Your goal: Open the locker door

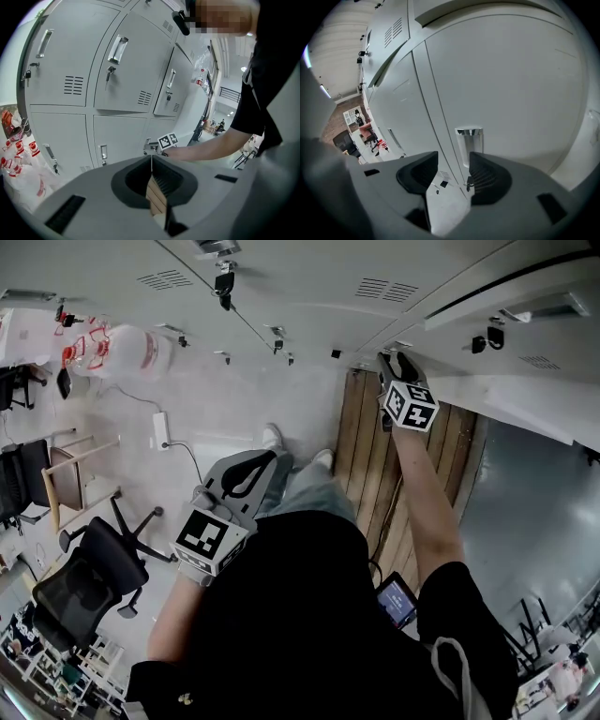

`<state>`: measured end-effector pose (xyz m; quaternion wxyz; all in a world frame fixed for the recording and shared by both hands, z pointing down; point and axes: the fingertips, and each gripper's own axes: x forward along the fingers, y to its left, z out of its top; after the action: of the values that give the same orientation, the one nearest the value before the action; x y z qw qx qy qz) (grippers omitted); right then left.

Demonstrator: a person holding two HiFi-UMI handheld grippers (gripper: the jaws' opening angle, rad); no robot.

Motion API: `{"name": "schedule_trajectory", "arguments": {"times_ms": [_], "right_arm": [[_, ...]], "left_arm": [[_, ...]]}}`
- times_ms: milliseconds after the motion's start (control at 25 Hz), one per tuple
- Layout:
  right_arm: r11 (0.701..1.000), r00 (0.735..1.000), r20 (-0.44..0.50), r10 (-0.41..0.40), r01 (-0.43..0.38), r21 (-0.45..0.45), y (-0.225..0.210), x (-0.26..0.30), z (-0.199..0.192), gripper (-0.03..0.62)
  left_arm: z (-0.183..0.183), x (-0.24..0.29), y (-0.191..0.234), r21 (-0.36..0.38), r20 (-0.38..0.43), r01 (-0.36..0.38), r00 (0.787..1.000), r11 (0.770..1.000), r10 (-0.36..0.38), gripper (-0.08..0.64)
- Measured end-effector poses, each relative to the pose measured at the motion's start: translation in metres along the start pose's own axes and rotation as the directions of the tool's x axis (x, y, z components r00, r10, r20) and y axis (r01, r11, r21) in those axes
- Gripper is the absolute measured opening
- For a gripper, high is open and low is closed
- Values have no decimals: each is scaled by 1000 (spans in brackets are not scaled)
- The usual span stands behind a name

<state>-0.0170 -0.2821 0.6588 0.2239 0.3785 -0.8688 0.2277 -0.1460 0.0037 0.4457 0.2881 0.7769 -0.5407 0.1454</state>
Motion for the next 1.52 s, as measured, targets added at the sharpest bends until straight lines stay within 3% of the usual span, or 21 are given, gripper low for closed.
{"name": "schedule_trajectory", "arguments": {"times_ms": [160,480,840,880,1000,1520], "right_arm": [[1000,1000,-10,-28,28,3,-11,14,-3,204],[999,1000,-6,-7,7,-35,-5,35,3,204],[998,998,35,-49,48,35,-7,35,4,204],[997,997,31,-64,63,32,-9,34,3,205],[995,995,23,-99,98,34,-13,28,-2,127],[995,995,-10,-101,100,-26,-5,-18,-39,129]], "left_arm": [[-5,1,-2,0,-9,10,1000,1000,-10,23],[-10,2,-4,0,-24,20,1000,1000,-20,23],[-18,1,-9,-29,-33,30,999,999,-31,23],[-19,1,-10,-30,-35,33,999,999,-34,23],[-17,2,-15,-18,-29,40,999,999,-41,23],[-25,2,-41,-21,-26,84,996,996,-85,23]]}}
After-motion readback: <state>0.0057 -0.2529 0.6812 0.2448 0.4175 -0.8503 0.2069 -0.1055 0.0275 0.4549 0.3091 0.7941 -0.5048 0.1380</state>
